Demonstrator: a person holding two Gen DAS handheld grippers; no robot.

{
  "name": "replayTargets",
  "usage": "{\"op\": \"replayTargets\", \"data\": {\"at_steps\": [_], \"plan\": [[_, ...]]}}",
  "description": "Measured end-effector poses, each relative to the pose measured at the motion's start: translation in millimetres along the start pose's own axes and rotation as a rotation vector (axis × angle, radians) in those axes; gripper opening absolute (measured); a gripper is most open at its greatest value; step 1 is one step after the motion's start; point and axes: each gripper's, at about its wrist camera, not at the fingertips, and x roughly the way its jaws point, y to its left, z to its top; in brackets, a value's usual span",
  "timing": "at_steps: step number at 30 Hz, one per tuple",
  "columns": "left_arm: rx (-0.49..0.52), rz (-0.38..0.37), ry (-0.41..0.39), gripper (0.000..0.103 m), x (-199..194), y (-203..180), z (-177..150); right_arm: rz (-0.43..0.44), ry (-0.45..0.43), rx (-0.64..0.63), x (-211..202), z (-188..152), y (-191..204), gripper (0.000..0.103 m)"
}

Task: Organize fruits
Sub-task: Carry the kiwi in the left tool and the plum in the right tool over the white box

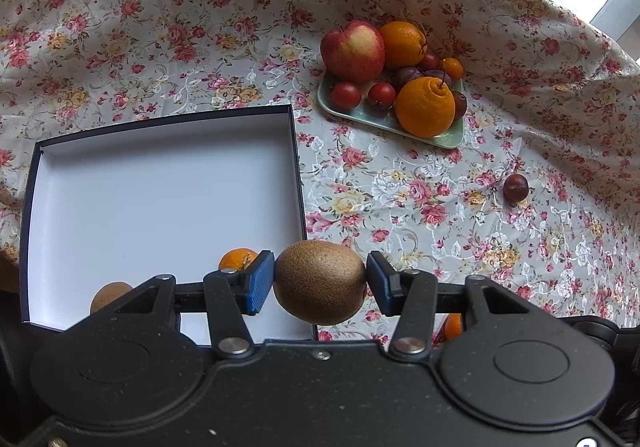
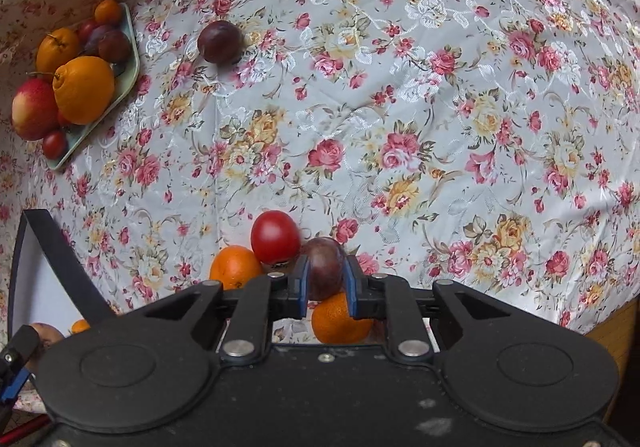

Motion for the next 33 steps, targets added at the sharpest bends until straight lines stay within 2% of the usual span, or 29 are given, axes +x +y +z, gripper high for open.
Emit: {"op": "replayTargets", "data": {"at_steps": [2, 8, 18, 24, 28, 33], "plan": [[0.002, -0.002, 0.001, 0.056, 0.2, -0.4, -0.1, -0.031, -0.001, -0.024, 5.2, -0.4, 5.7, 0.022], [-0.002, -0.004, 0.002, 0.056, -0.4, 0.8, -0.2, -0.006, 0.015, -0.073, 14.7, -3.5, 16.8, 0.027], [-0.023, -0.003, 0.001, 0.056, -1.6, 8.8, 2.7, -0.03, 0.043, -0.114, 30.0, -8.3, 28.2, 0.034], [-0.062, 0.008, -0.019, 0.056, -7.6, 27.2, 8.7, -0.056, 0.035, -0.147, 28.0, -12.4, 35.6, 0.033], [-0.096, 0.024, -0.037, 0.056, -11.2, 45.3, 14.2, -0.034, 0.003, -0.141, 14.7, -12.7, 40.5, 0.033], [-0.145, 0.05, -0.049, 0.056, -12.4, 72.4, 19.7, -0.024, -0.1, -0.176, -14.3, -21.2, 62.1, 0.033]]}}
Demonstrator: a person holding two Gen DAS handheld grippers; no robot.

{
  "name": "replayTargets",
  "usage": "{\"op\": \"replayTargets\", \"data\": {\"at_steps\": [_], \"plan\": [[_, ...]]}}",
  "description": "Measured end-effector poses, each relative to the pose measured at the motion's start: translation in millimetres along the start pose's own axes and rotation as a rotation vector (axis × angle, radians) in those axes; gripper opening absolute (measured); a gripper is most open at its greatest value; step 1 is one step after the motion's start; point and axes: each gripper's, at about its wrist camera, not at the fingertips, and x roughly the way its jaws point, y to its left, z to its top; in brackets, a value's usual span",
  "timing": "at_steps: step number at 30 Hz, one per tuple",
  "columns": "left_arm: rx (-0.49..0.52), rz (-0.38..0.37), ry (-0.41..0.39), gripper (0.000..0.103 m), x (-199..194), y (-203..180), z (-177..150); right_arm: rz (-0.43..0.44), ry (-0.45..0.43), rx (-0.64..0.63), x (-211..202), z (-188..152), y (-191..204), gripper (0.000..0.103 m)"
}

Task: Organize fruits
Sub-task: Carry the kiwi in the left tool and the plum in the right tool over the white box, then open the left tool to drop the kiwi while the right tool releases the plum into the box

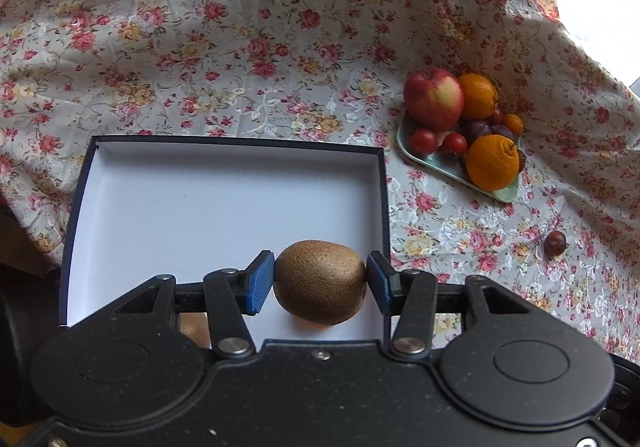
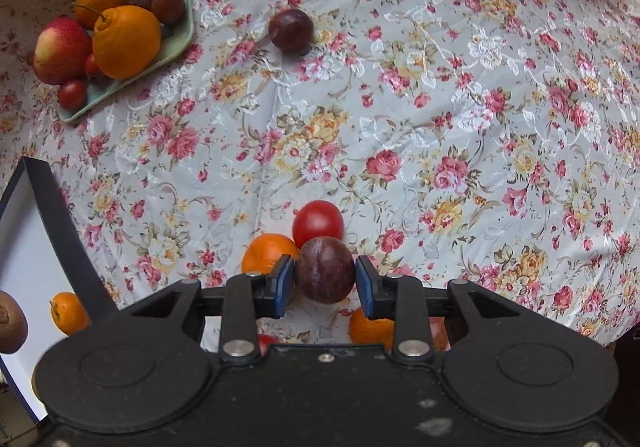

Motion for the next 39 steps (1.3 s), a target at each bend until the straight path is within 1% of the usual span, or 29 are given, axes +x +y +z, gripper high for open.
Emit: {"op": "replayTargets", "data": {"at_steps": [5, 9, 12, 16, 18, 21, 24, 26, 30, 35, 39], "plan": [[-0.036, 0.027, -0.005, 0.056, 0.8, 24.6, 6.1, 0.047, -0.124, -0.12, -33.6, -9.3, 49.5, 0.033], [-0.067, 0.047, -0.002, 0.056, 2.7, 45.4, 10.4, 0.105, -0.191, -0.253, -53.0, -27.1, 99.7, 0.033], [-0.082, 0.062, 0.002, 0.056, 5.7, 59.1, 13.4, 0.149, -0.208, -0.346, -61.6, -44.3, 137.5, 0.033], [-0.098, 0.076, 0.01, 0.056, 8.6, 74.2, 15.6, 0.212, -0.182, -0.43, -62.9, -62.6, 176.1, 0.033], [-0.098, 0.079, 0.014, 0.056, 10.2, 78.2, 16.2, 0.223, -0.171, -0.456, -60.6, -68.4, 190.6, 0.033], [-0.098, 0.084, 0.022, 0.056, 13.7, 82.1, 16.7, 0.222, -0.175, -0.481, -58.1, -74.2, 205.6, 0.033], [-0.097, 0.07, 0.033, 0.056, 15.7, 83.4, 16.5, 0.228, -0.169, -0.482, -55.0, -75.8, 214.1, 0.033], [-0.086, 0.059, 0.019, 0.051, 13.5, 82.5, 16.4, 0.235, -0.161, -0.474, -54.5, -75.6, 216.6, 0.033], [-0.06, 0.075, -0.016, 0.051, 7.1, 79.5, 17.0, 0.249, -0.162, -0.464, -55.3, -74.6, 216.5, 0.034], [-0.066, 0.055, 0.011, 0.051, 11.4, 80.9, 17.1, 0.244, -0.167, -0.472, -53.3, -75.6, 220.2, 0.034], [-0.056, 0.057, 0.011, 0.051, 11.9, 78.2, 16.8, 0.239, -0.175, -0.483, -54.3, -76.9, 221.5, 0.034]]}}
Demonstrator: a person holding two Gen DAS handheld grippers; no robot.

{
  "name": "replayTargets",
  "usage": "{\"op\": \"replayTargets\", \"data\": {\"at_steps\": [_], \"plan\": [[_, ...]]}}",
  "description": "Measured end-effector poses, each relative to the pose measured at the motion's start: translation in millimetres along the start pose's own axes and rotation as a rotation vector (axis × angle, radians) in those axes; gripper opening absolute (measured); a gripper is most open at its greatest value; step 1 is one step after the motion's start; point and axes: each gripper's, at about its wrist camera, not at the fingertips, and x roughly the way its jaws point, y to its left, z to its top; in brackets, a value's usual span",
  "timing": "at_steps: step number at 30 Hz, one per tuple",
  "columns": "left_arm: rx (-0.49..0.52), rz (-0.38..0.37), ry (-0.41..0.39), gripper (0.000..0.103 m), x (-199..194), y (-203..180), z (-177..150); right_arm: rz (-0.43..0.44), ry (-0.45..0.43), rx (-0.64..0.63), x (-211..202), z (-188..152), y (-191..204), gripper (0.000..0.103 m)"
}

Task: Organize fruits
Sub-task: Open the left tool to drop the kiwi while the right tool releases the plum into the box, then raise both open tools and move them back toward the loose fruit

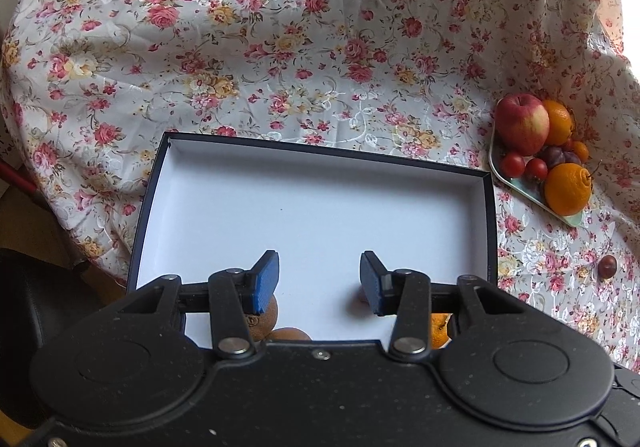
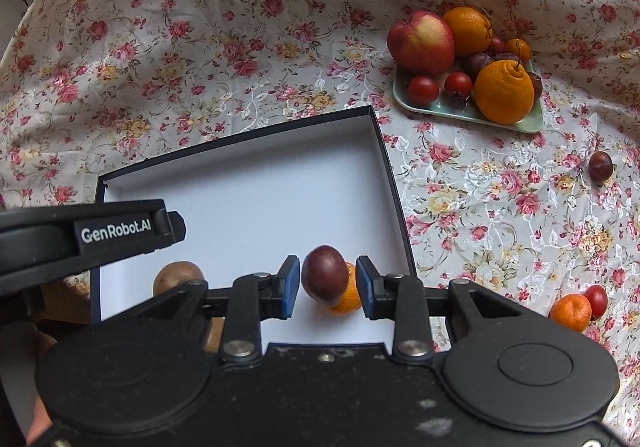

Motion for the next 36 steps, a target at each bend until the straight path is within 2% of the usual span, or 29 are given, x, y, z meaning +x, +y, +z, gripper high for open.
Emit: {"op": "replayTargets", "data": {"at_steps": [12, 18, 25, 30, 36], "plan": [[0.043, 0.004, 0.016, 0.051, -1.0, -1.5, -15.9, -0.026, 0.029, 0.007, 0.2, -6.9, -10.5, 0.034], [0.081, 0.016, -0.011, 0.051, -20.5, -2.4, -37.7, -0.077, 0.024, -0.009, -8.3, -16.5, -17.3, 0.034], [0.112, 0.046, 0.007, 0.051, -41.3, -9.9, -65.9, -0.077, 0.014, -0.032, -27.8, -26.8, -23.6, 0.034], [0.147, 0.071, 0.001, 0.051, -54.9, -22.4, -85.2, -0.076, 0.006, -0.009, -42.9, -35.3, -42.0, 0.034], [0.159, 0.066, 0.022, 0.051, -64.9, -41.3, -103.2, -0.097, 0.018, 0.045, -56.4, -43.9, -76.3, 0.033]]}}
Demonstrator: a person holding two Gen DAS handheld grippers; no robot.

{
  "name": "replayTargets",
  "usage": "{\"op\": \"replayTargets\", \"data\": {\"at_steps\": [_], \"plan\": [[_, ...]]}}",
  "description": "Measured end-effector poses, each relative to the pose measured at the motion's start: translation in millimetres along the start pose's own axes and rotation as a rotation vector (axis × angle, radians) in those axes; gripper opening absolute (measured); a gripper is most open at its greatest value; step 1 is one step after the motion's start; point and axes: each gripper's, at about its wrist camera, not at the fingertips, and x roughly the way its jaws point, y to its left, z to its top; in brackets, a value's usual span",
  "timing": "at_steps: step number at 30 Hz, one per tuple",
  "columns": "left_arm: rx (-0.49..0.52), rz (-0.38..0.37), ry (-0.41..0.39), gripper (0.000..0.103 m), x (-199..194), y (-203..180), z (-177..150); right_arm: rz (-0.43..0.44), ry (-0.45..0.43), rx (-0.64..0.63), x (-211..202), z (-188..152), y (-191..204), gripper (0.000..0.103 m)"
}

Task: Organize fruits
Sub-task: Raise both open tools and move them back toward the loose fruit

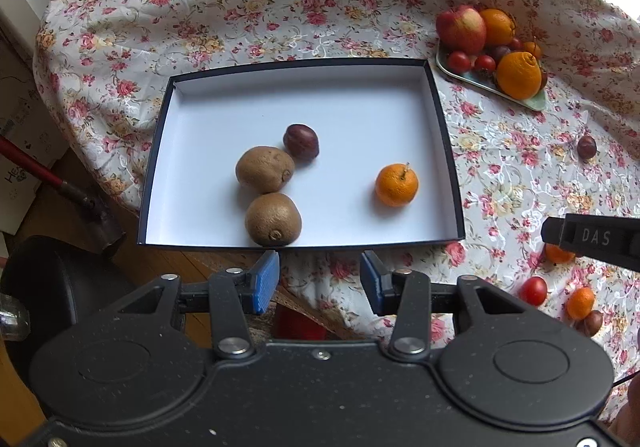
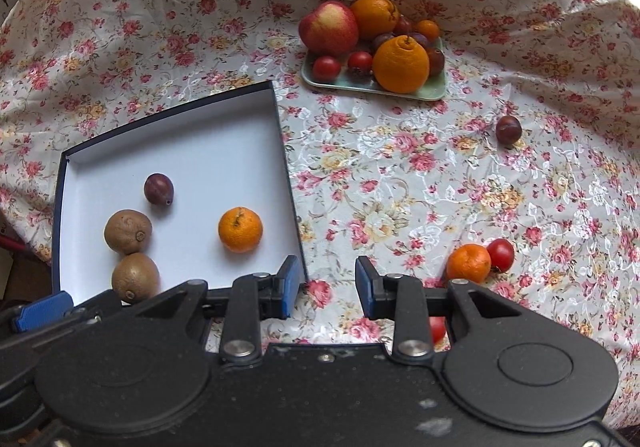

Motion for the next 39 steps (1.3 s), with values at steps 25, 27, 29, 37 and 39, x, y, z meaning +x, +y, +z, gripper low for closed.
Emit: {"op": "replayTargets", "data": {"at_steps": [25, 27, 29, 37, 39], "plan": [[0.185, -0.048, -0.047, 0.051, -70.5, -115.7, -61.4, 0.026, -0.069, 0.251, -65.9, -31.9, -133.2, 0.033], [0.193, -0.056, -0.039, 0.051, -71.2, -122.5, -65.1, 0.022, -0.069, 0.269, -68.3, -34.9, -142.2, 0.033], [0.207, -0.058, -0.033, 0.051, -71.4, -129.5, -69.3, 0.017, -0.067, 0.291, -69.9, -37.9, -152.3, 0.033], [0.248, -0.084, 0.0, 0.051, -68.2, -154.5, -82.3, -0.012, -0.02, 0.372, -66.4, -52.1, -190.8, 0.033], [0.257, -0.092, 0.003, 0.051, -68.2, -159.8, -84.5, -0.02, -0.003, 0.393, -64.8, -56.5, -202.1, 0.033]]}}
